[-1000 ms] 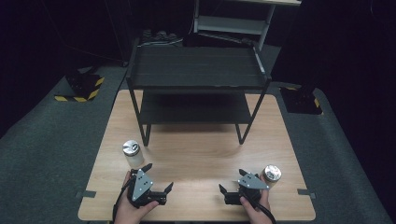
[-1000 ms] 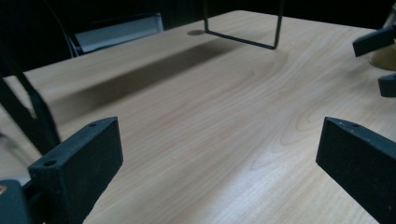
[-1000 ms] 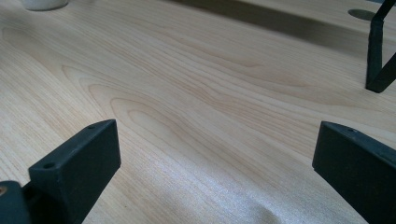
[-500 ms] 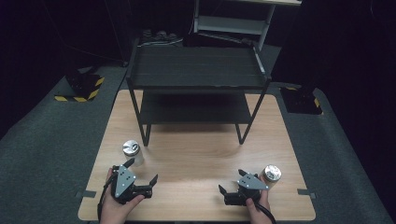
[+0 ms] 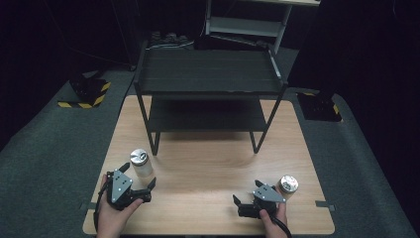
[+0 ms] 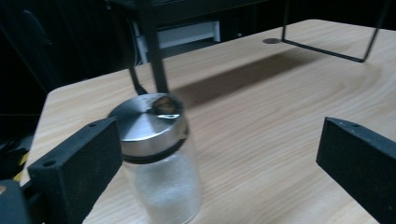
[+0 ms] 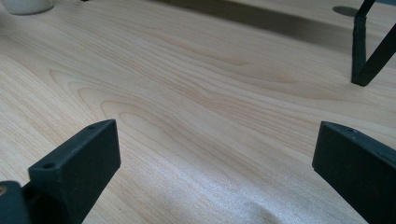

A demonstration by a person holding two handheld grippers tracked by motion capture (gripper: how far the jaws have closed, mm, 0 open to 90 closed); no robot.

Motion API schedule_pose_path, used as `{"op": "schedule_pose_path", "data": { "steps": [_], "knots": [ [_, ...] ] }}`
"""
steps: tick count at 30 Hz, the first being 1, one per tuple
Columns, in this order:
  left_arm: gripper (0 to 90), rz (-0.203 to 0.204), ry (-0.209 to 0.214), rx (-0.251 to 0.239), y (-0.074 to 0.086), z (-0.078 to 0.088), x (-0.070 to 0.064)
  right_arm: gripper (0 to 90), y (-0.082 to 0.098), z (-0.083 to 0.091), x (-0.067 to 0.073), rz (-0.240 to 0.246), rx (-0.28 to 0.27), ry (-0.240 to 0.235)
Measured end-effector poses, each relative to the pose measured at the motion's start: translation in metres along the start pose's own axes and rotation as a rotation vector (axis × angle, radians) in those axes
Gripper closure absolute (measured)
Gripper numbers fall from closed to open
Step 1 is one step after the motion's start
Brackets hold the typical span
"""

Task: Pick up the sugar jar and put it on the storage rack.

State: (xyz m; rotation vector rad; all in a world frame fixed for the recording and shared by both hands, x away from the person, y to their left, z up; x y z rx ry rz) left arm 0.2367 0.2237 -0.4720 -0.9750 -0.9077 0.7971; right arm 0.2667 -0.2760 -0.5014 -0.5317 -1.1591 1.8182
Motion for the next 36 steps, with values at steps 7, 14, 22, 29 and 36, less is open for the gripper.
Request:
{"op": "schedule_pose_path", "data": {
  "steps": [7, 14, 22, 29, 36],
  "knots": [
    [0.7, 0.032, -0.014, 0.015, 0.009, -0.011, 0.014, 0.7, -0.001, -0.001, 0.002, 0.017, 0.007, 0.000],
    [0.7, 0.078, -0.009, 0.005, 0.017, -0.026, 0.023, 0.7, 0.000, -0.001, 0.002, 0.030, 0.004, -0.010],
    [1.7, 0.082, -0.010, 0.012, 0.019, -0.035, 0.025, 0.7, 0.000, -0.001, 0.002, 0.031, 0.007, -0.016],
    [4.9, 0.108, -0.014, 0.012, 0.022, -0.041, 0.029, 0.7, -0.001, -0.002, 0.002, 0.036, 0.014, -0.020],
    [14.0, 0.126, -0.003, -0.016, 0.024, -0.043, 0.033, 0.7, -0.003, -0.005, 0.000, 0.009, 0.022, -0.034]
  ]
}}
Point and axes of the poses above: each handheld gripper's, and its own axes: z roughly backward along the jaws, y roughly out of its underside, x roughly to its left, the point moved 7 cm from there along -z, roughly forward along the jaws, and after that the axes turned 10 degrees about -z, right-handed, at the moved point
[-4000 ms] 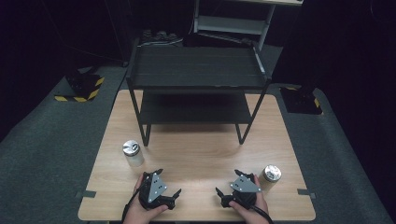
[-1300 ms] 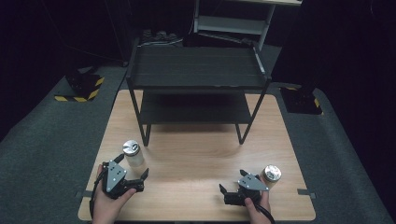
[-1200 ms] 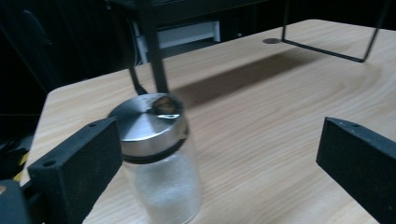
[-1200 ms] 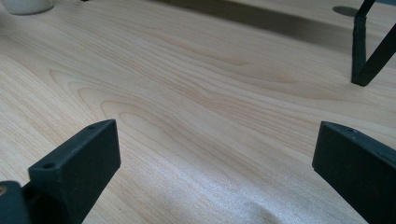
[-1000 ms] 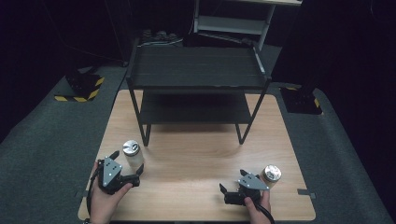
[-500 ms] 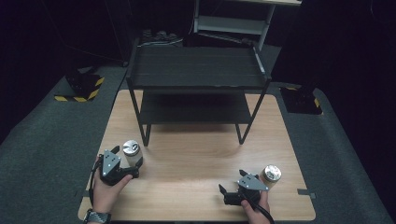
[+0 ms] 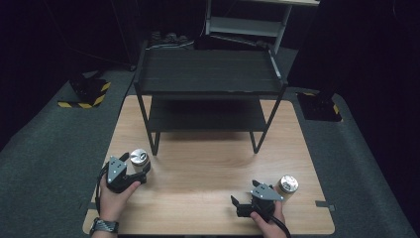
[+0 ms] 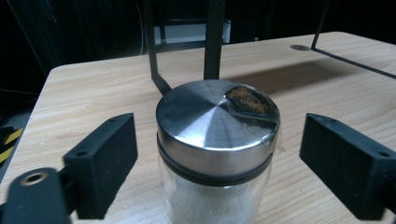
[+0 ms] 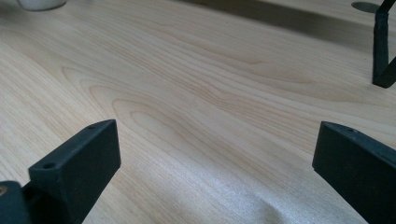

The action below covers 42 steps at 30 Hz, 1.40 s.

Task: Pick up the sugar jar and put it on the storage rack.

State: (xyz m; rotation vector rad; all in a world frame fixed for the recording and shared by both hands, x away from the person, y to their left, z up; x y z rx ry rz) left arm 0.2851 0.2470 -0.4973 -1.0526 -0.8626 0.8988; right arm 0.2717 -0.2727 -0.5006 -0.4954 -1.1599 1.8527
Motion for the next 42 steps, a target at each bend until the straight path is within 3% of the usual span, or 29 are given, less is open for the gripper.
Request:
{"op": "schedule_pose_path", "data": {
  "steps": [2, 9, 13, 17, 25, 32, 37, 42],
  "knots": [
    [19.4, -0.009, 0.002, -0.003, -0.0002, -0.0002, 0.0001, 0.7, 0.0003, 0.0002, 0.0004, 0.003, -0.002, 0.002],
    [25.9, 0.005, 0.007, -0.008, 0.0009, -0.0030, -0.0004, 0.7, 0.0024, 0.0019, 0.0016, 0.002, -0.020, 0.010],
    [29.8, 0.032, 0.006, -0.012, 0.0010, -0.0023, 0.0020, 0.7, 0.0009, 0.0010, -0.0001, 0.023, -0.004, -0.021],
    [30.6, 0.029, -0.003, -0.013, -0.0003, -0.0038, 0.0015, 0.7, -0.0005, -0.0004, 0.0004, 0.049, 0.011, -0.038],
    [33.0, 0.034, -0.016, -0.013, 0.0032, -0.0077, -0.0004, 0.6, 0.0038, 0.0030, -0.0026, 0.010, -0.036, -0.029],
    [35.0, 0.019, -0.026, -0.018, 0.0028, -0.0079, -0.0025, 0.6, 0.0032, 0.0026, -0.0030, 0.029, -0.030, -0.048],
    [35.2, 0.031, -0.033, -0.019, 0.0025, -0.0077, -0.0036, 0.6, 0.0040, 0.0031, 0.0001, 0.067, -0.032, -0.045],
    [35.2, 0.030, -0.031, -0.016, 0.0019, -0.0062, -0.0041, 0.6, 0.0041, 0.0040, 0.0007, 0.067, -0.027, -0.029]
  ]
}}
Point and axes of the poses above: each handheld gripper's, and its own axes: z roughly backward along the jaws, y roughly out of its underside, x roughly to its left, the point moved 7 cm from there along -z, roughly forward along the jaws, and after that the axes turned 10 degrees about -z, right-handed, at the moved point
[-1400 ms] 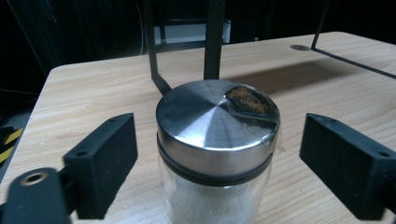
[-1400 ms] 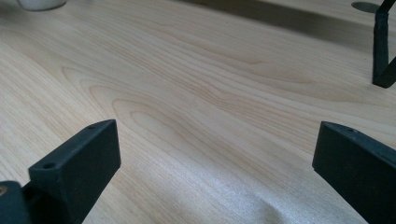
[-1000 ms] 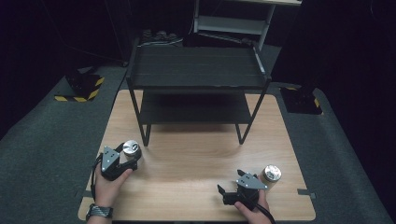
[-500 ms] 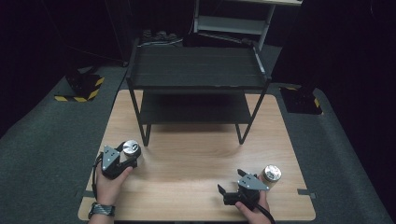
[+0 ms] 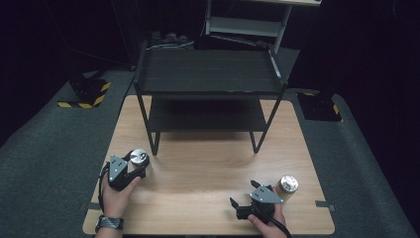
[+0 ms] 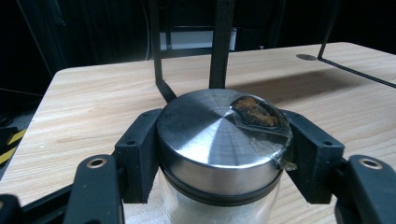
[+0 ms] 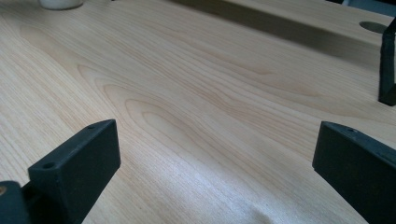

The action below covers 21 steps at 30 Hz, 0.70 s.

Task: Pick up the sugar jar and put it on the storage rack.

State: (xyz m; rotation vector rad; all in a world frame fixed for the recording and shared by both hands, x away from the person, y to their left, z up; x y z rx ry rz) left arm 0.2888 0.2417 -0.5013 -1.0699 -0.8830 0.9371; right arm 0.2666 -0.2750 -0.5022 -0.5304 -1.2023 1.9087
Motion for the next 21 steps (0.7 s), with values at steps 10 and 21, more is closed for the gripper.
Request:
{"op": "schedule_pose_path", "data": {
  "steps": [10, 21],
  "knots": [
    [35.2, 0.001, 0.024, -0.024, -0.009, 0.009, -0.004, 0.6, 0.001, 0.003, -0.003, -0.014, -0.004, 0.006],
    [35.1, -0.006, 0.050, -0.043, -0.026, 0.015, -0.014, 0.6, 0.003, 0.005, -0.008, -0.042, -0.016, 0.003]
  ]
}}
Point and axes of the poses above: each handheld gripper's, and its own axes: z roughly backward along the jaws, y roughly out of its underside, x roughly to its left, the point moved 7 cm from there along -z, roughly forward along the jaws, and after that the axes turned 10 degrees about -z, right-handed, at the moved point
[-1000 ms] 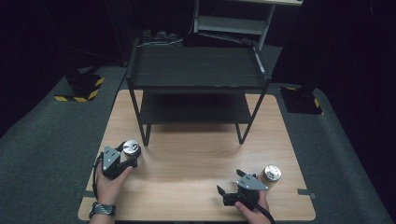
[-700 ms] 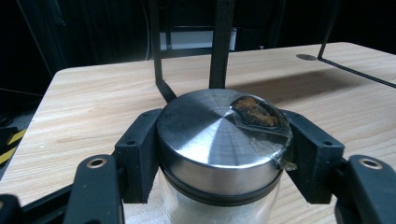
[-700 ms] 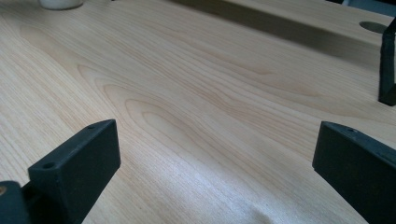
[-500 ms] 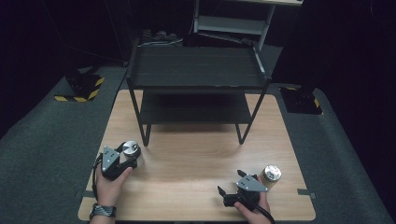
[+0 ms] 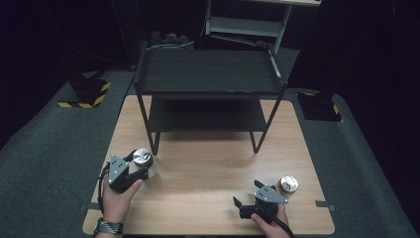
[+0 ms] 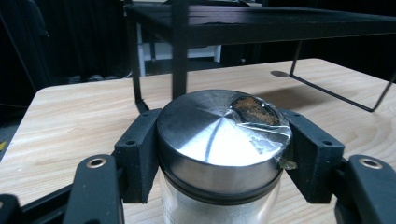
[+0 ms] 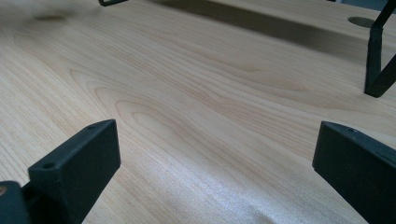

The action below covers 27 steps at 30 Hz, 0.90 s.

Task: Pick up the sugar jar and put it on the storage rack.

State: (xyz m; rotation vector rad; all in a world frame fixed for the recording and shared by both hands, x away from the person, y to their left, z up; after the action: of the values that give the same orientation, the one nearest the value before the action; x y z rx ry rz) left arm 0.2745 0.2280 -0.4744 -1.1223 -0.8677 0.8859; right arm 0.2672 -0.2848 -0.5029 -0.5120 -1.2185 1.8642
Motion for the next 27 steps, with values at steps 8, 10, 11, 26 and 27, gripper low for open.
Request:
{"op": "schedule_pose_path", "data": {
  "steps": [8, 10, 11, 26, 27],
  "knots": [
    [35.1, -0.007, 0.025, -0.017, -0.018, 0.001, -0.008, 0.6, 0.001, 0.001, -0.002, -0.002, -0.006, -0.003],
    [35.1, -0.016, 0.032, -0.026, -0.026, 0.002, -0.010, 0.6, 0.001, 0.001, -0.002, -0.002, -0.007, -0.002],
    [35.1, -0.016, 0.032, -0.026, -0.026, 0.002, -0.010, 0.6, 0.001, 0.001, -0.002, -0.002, -0.007, -0.002],
    [35.1, -0.046, 0.056, -0.057, -0.061, 0.006, -0.022, 0.6, 0.001, 0.003, -0.007, -0.022, -0.002, -0.005],
    [35.1, -0.048, 0.056, -0.060, -0.066, 0.005, -0.023, 0.6, 0.001, 0.003, -0.007, -0.020, -0.001, -0.007]
  ]
}}
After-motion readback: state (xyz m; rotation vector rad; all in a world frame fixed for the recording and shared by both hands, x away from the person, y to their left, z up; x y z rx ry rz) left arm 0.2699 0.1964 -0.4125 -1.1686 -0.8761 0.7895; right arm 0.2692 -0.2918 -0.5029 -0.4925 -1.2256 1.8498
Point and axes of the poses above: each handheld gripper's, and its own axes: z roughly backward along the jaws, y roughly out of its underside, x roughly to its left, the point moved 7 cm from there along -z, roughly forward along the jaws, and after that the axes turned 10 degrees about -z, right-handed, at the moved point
